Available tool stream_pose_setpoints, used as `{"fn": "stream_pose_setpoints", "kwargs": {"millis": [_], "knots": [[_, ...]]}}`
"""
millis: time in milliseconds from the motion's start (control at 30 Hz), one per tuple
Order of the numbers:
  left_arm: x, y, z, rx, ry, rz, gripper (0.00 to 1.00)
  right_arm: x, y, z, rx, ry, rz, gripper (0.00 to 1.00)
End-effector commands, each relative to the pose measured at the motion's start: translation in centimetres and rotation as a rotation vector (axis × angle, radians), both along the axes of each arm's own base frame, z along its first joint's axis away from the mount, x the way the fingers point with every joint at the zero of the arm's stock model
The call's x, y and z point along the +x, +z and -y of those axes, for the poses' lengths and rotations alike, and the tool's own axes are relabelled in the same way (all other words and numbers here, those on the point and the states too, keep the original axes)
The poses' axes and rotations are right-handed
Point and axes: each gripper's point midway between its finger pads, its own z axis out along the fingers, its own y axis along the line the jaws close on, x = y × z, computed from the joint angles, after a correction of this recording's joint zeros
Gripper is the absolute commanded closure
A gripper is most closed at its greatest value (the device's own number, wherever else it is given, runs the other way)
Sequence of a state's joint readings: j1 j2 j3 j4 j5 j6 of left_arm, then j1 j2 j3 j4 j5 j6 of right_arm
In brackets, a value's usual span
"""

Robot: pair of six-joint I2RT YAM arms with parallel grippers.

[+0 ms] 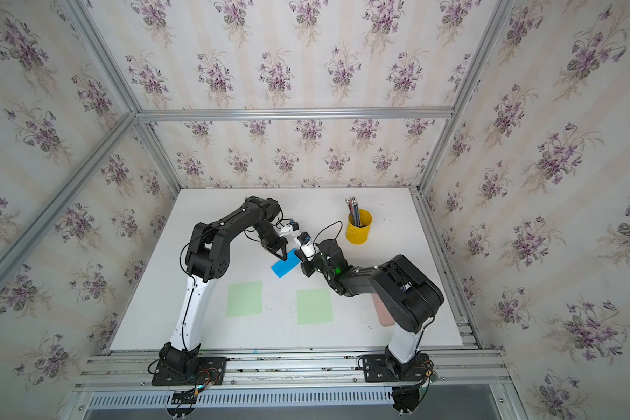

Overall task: Fold the square paper along the opposite sides
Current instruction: Smooth out the paper at the center of the board.

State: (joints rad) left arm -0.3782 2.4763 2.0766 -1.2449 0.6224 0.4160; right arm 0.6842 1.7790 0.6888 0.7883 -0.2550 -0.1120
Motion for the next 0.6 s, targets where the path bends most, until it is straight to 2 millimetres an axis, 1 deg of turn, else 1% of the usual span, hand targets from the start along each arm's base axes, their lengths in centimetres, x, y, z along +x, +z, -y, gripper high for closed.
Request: {"fn": "stream_pose_setpoints", "kwargs": {"millis": [0, 100, 200, 400, 467, 567], "knots": [[0.1, -0.4, -0.7, 0.022, -0.041, 0.009, 1.00, 0.0, -0.3, -1.4, -0.001, 0.019, 0.022, 1.00], [0.2, -0.7, -0.7, 0.019, -0.046, 0.016, 1.00, -0.4, -1.5, -2.6, -0.010, 0.037, -0.001, 1.00], [0.4, -0.4, -0.6, 0.002, -0.043, 0.018, 1.00, -0.1, -2.7, -3.3, -0.021, 0.028, -0.030, 1.00], [0.3, -0.1, -0.6, -0.011, -0.041, 0.024, 1.00, 1.3, -4.5, -3.4, -0.050, -0.032, -0.054, 1.00], [0.2, -0.2, -0.6, -0.011, -0.042, 0.023, 1.00, 1.5, -5.2, -3.5, -0.060, -0.035, -0.074, 1.00], [0.2, -0.3, -0.7, -0.011, -0.043, 0.022, 1.00, 1.4, -5.6, -3.6, -0.052, -0.036, -0.087, 1.00]]}}
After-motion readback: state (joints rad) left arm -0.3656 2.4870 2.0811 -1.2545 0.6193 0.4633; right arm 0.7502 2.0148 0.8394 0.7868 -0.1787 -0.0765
